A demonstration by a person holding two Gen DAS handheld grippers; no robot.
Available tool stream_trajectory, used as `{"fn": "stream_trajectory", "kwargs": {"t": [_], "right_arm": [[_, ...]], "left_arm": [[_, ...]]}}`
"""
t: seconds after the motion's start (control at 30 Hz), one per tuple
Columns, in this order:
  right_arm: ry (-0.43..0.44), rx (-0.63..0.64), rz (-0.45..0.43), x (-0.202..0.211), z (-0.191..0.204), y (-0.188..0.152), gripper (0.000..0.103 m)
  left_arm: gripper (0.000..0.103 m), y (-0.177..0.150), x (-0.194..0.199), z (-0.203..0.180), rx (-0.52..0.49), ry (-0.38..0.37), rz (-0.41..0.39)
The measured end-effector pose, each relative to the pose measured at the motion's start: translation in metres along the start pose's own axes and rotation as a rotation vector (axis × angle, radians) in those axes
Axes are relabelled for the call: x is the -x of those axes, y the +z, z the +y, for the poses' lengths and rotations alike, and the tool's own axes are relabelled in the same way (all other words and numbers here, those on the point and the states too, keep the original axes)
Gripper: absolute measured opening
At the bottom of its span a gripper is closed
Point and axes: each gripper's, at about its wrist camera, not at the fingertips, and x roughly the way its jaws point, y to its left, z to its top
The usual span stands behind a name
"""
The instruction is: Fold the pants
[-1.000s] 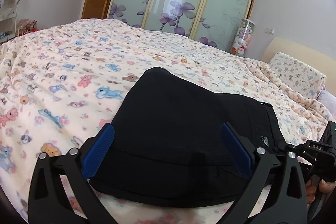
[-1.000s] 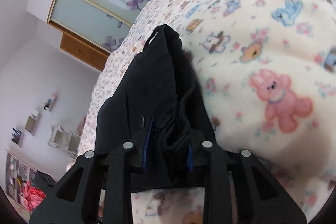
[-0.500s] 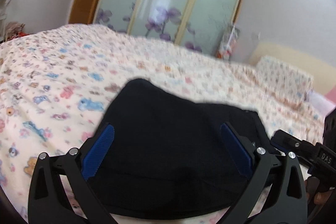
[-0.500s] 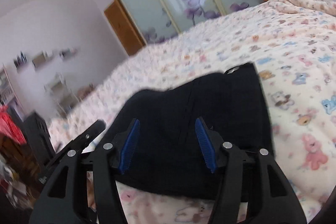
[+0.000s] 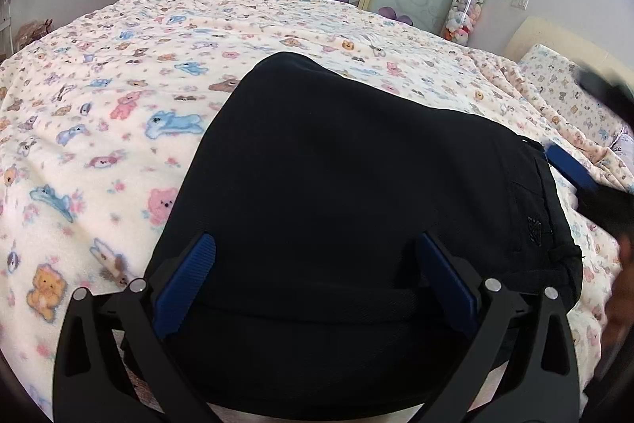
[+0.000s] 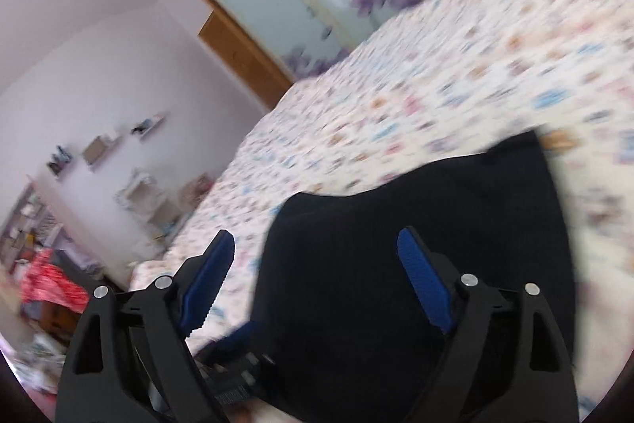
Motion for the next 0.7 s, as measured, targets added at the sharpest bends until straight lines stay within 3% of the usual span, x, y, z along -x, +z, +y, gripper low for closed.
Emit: {"fn": "stream_trajectory", "kwargs": {"t": [0.1, 0.17, 0.23, 0.27, 0.3, 0.37, 0.43, 0.47, 0.53, 0.57, 0.63, 0.7], "right_arm": [[0.052, -0.068, 0.106, -0.050, -0.010, 0.009, 0.086], [-0.042, -0.147, 0.125, -0.067, -0.032, 0.008, 0.082], [-0.086, -0.208, 0.118, -0.071, -0.055, 0.008, 0.062], [-0.094, -0.235, 0.118, -0.071, -0.065, 0.011, 0.045], [-0.076, -0.244, 0.130, -0.069, -0.067, 0.009, 0.044], [-0.058, -0.207, 0.155, -0.059, -0.058, 0.011, 0.048], [-0.053, -0.135, 0.106, -0.035, -0.046, 0.014, 0.072], [-0.062, -0.102, 0.056, -0.019, -0.043, 0.013, 0.090], [-0.086, -0.065, -0.020, 0.007, -0.039, 0.012, 0.090], [-0.138, -0.079, -0.043, 0.016, -0.046, 0.010, 0.090], [-0.217, -0.152, -0.014, 0.015, -0.072, 0.005, 0.088], [-0.171, -0.178, 0.004, 0.014, -0.092, 0.000, 0.077]], "left_arm": [[0.101, 0.000, 0.001, 0.000, 0.000, 0.001, 0.000], [0.101, 0.001, 0.000, 0.001, -0.001, 0.001, 0.001], [0.101, 0.001, 0.000, 0.002, -0.003, -0.009, 0.001], [0.101, 0.001, 0.000, 0.002, -0.008, -0.018, 0.001], [0.101, 0.001, -0.001, 0.001, -0.010, -0.018, 0.002], [0.101, 0.001, -0.002, 0.000, -0.012, -0.007, 0.006], [0.101, 0.001, -0.003, 0.001, -0.010, -0.004, 0.010], [0.101, 0.001, -0.003, 0.001, -0.009, -0.004, 0.009], [0.101, 0.001, -0.003, 0.001, -0.008, -0.005, 0.009], [0.101, 0.001, -0.003, 0.001, -0.007, -0.004, 0.009], [0.101, 0.001, -0.003, 0.000, -0.008, -0.003, 0.009], [0.101, 0.001, -0.004, 0.000, -0.013, -0.003, 0.009]]}}
